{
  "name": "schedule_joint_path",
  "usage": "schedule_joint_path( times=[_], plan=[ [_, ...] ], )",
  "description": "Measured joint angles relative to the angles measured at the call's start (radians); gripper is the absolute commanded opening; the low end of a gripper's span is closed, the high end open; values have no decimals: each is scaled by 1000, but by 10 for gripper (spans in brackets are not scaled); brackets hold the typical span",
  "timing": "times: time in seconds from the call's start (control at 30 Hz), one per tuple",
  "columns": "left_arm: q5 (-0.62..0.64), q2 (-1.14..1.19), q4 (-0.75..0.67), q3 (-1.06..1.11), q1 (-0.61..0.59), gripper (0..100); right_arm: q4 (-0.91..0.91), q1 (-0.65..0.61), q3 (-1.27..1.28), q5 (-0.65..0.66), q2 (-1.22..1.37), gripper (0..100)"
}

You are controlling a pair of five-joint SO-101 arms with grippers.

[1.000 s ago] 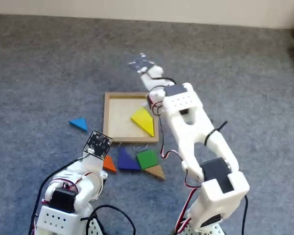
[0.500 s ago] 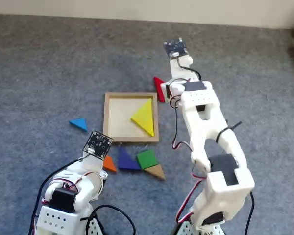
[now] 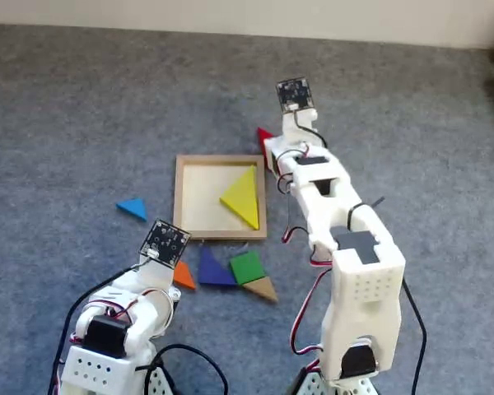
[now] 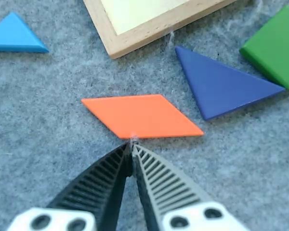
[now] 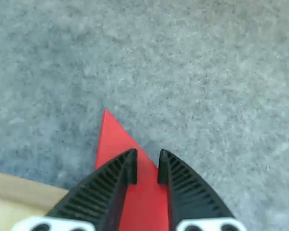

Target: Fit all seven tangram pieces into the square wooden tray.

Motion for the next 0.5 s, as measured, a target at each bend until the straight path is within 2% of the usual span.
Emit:
schedule_joint_path(
  times=[0.1,0.37,0.5],
  plan=[
    [0,0,0,0,0,7,48,2,-17,20,0,80],
    [0,0,0,0,0,7,399,15,-18,245,-100,80],
    [0,0,0,0,0,7,525,17,-17,278,-147,80]
  ],
)
